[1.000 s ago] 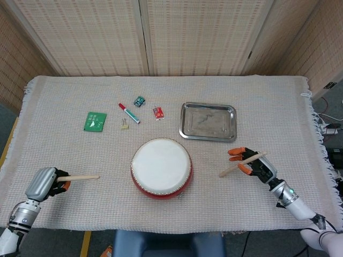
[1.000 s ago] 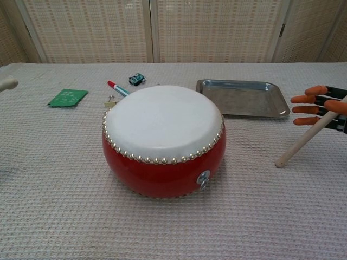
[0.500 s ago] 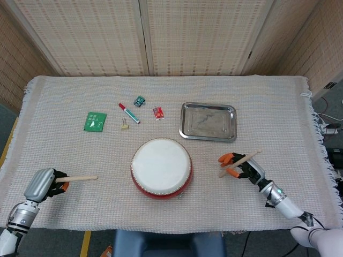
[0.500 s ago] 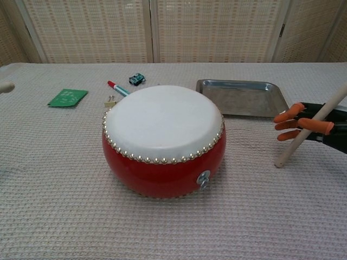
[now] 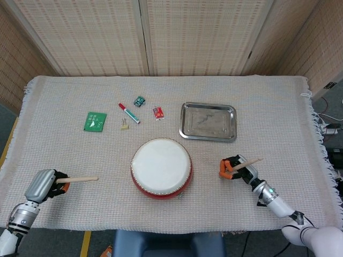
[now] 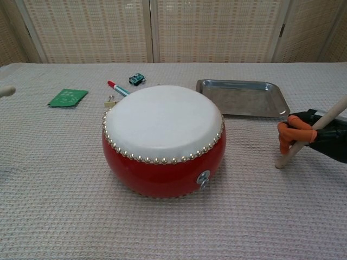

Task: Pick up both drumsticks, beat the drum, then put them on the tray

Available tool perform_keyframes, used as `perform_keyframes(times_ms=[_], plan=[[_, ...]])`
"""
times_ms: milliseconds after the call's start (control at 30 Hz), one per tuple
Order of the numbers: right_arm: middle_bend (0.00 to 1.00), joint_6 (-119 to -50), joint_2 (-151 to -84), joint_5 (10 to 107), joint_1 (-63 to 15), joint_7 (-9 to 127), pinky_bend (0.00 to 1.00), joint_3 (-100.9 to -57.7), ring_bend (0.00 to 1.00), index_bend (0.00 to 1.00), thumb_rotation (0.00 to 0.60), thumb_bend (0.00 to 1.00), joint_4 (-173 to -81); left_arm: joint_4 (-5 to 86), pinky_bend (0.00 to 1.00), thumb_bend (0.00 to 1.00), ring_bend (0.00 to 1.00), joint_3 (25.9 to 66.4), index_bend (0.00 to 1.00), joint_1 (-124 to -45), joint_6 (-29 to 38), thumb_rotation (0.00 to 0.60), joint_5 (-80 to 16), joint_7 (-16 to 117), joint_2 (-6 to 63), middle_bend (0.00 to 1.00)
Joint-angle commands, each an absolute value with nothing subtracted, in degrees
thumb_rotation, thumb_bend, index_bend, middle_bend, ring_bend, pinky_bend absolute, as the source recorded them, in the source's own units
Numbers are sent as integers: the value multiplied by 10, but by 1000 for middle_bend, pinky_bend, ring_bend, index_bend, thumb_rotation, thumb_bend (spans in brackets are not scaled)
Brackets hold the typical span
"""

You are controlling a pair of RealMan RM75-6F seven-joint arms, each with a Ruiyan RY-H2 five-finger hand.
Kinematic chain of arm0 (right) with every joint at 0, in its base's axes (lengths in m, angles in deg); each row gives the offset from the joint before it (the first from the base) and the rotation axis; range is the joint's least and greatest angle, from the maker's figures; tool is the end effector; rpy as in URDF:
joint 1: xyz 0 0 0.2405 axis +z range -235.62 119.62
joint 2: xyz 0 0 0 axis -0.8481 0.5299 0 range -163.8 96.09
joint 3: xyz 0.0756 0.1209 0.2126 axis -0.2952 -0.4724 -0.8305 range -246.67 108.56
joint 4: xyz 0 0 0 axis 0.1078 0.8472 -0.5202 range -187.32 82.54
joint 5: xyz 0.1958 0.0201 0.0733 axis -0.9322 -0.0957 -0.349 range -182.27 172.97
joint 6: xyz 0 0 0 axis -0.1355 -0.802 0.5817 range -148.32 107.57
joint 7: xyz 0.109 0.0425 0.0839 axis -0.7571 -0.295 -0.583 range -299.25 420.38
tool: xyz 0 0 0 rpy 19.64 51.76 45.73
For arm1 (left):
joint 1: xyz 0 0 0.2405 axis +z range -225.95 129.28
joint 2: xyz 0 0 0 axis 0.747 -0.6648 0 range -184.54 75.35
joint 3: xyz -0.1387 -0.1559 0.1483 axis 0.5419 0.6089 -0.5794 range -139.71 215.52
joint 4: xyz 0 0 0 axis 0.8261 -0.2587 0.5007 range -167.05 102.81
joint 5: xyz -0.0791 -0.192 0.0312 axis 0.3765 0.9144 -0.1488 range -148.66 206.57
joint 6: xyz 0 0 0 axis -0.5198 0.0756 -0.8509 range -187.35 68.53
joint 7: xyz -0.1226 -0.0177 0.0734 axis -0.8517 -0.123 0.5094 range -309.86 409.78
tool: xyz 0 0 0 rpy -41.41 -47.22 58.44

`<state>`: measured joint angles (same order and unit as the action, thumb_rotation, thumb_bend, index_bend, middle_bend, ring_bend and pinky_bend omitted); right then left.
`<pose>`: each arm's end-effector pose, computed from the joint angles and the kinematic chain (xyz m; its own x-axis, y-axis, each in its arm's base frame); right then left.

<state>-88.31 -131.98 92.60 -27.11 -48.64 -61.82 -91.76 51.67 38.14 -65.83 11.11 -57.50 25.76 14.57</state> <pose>-0.3023 -0.3075 -0.0168 -0.7454 -0.5217 0.4149 -0.5864 0.2174 -0.7803 -0.3060 0.2397 0.1061 0.0923 0.2587 0.9615 0.9916 -0.1117 -0.0652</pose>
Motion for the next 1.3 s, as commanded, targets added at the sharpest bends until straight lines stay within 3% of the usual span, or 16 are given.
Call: perform_keyframes(times_ms=[33, 200, 700, 767, 967, 1100, 1300], plan=[[737, -878, -1322, 924, -267, -480, 602, -618, 662, 915, 600, 122, -922, 515, 1000, 700, 1000, 380, 1000, -659, 110, 600, -576, 256, 146, 1000], [802, -872, -1326, 921, -261, -454, 663, -620, 745, 976, 600, 121, -931, 516, 1000, 687, 1000, 377, 1000, -660, 103, 600, -577, 261, 142, 1000], [810, -850, -1334, 911, -250, -404, 717, -620, 753, 1000, 600, 128, -950, 504, 1000, 682, 1000, 374, 1000, -659, 101, 600, -577, 250, 146, 1000], [823, -852, -1337, 910, -251, -397, 733, -621, 768, 1000, 600, 184, -950, 502, 1000, 681, 1000, 373, 1000, -658, 101, 600, -577, 248, 147, 1000], [925, -861, -1350, 899, -254, -337, 860, -635, 880, 1000, 600, 508, -951, 495, 1000, 681, 1000, 372, 1000, -658, 100, 600, -578, 243, 151, 1000], [994, -860, -1354, 885, -257, -235, 999, -651, 993, 1000, 600, 582, -963, 492, 1000, 682, 1000, 372, 1000, -658, 99, 600, -578, 244, 150, 1000], [1000, -837, -1316, 854, -250, -33, 1000, -679, 1000, 1000, 600, 683, -1045, 489, 1000, 682, 1000, 373, 1000, -663, 98, 600, -583, 257, 146, 1000]])
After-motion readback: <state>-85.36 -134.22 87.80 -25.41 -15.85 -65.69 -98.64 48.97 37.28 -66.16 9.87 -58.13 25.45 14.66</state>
